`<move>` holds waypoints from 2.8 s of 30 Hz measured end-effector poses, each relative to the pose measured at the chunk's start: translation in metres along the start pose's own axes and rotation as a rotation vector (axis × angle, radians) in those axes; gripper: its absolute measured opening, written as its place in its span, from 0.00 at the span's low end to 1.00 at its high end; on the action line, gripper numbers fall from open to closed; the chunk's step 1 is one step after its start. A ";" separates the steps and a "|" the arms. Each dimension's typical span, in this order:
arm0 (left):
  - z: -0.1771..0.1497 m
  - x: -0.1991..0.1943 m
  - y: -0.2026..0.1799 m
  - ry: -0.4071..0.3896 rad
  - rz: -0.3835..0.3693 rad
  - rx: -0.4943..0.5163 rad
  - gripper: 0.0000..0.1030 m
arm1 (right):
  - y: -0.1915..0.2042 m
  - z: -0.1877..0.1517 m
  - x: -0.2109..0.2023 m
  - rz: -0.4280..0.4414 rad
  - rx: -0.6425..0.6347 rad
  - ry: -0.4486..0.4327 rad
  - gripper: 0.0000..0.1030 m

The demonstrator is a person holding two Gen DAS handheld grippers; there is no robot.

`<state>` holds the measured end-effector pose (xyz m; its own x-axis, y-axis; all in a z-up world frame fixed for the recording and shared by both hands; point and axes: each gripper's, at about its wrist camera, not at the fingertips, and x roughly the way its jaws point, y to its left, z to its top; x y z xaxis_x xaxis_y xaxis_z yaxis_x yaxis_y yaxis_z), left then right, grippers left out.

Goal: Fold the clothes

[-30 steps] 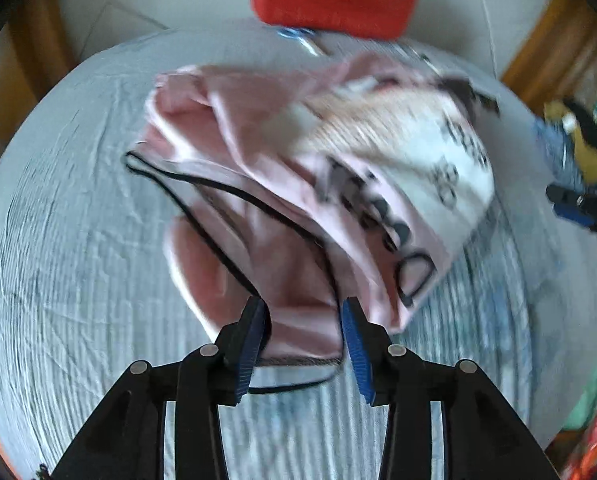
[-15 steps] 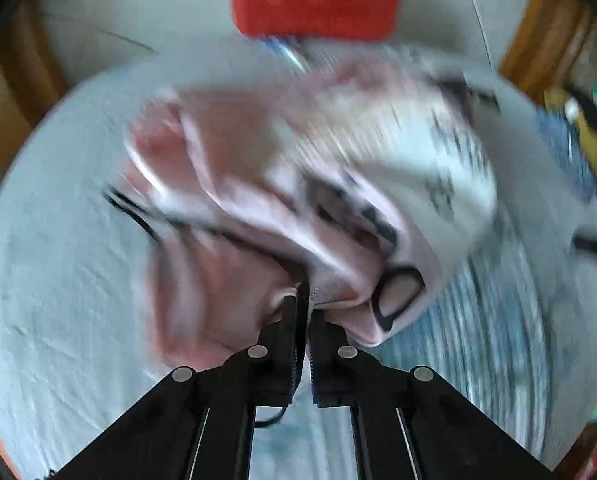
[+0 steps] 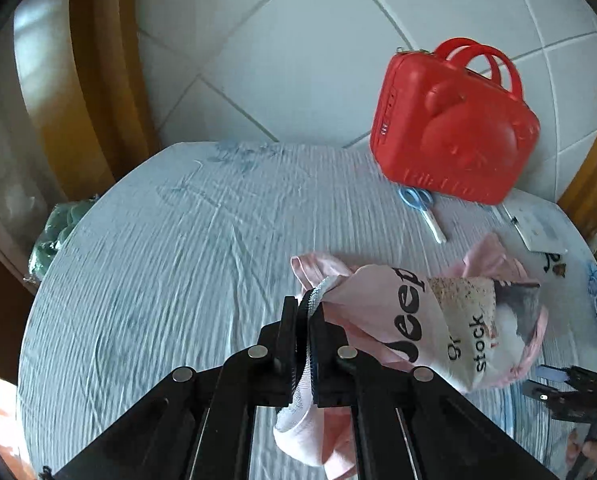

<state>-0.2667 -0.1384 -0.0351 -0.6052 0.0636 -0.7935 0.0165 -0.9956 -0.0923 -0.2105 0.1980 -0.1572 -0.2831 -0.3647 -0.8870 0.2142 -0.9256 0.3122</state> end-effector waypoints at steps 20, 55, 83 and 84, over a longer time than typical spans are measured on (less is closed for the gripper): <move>0.013 0.034 0.002 0.139 -0.079 0.018 0.50 | -0.047 0.065 -0.084 -0.174 0.046 -0.200 0.69; -0.053 -0.052 -0.054 0.062 -0.161 0.166 0.09 | -0.046 0.004 -0.107 -0.197 -0.022 -0.213 0.07; -0.129 -0.110 -0.047 0.072 -0.108 0.118 0.09 | -0.016 -0.071 -0.043 -0.228 -0.147 -0.117 0.55; -0.128 -0.110 -0.047 0.071 -0.109 0.116 0.09 | -0.015 -0.068 -0.038 -0.232 -0.159 -0.108 0.56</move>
<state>-0.0992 -0.0895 -0.0205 -0.5407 0.1723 -0.8234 -0.1407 -0.9835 -0.1135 -0.1399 0.2321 -0.1514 -0.4377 -0.1621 -0.8844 0.2733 -0.9611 0.0409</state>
